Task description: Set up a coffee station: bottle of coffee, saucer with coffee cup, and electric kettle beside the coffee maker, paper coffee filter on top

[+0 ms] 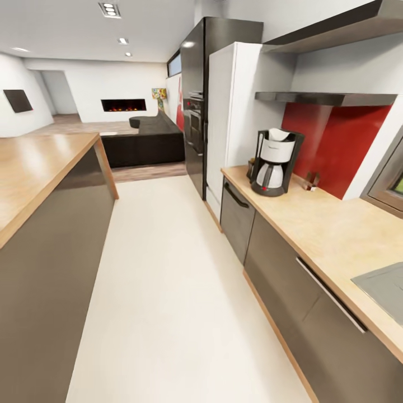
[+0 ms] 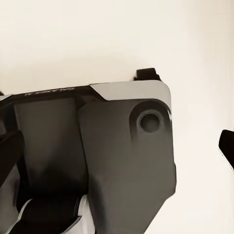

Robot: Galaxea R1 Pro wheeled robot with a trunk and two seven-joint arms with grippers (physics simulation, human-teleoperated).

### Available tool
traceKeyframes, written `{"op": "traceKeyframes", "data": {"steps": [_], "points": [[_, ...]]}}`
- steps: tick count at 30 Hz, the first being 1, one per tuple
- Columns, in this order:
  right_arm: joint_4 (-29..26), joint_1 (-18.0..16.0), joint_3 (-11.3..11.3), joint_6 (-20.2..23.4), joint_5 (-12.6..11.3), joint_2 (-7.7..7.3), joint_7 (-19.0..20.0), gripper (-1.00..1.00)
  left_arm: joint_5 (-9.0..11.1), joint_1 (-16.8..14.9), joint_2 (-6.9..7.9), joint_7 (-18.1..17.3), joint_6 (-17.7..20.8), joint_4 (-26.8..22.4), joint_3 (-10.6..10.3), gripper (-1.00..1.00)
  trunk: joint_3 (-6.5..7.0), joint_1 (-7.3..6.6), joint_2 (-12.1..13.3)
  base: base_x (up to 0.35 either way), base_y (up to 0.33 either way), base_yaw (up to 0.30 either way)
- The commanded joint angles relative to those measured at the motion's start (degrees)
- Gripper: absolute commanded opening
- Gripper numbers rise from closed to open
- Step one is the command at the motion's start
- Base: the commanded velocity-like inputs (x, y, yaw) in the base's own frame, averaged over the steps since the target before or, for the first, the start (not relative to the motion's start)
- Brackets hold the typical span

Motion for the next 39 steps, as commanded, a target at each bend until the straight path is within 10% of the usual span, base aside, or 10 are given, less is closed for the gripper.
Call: {"op": "traceKeyframes", "data": {"steps": [1,39], "points": [[-0.1,0.0,0.5,0.3,-0.5,-0.01,-0.2,1.0,0.2,-0.1,0.01,-0.2,-0.1,0.1,0.3,-1.0,-0.02,0.06,-0.1,0.337,0.0,0.099],[-0.1,0.1,0.5,0.3,-0.5,0.11,-0.2,1.0,0.2,-0.1,-0.16,-0.2,-0.1,0.1,0.3,-1.0,3.3,0.06,-0.1,0.337,0.0,0.021]]}}
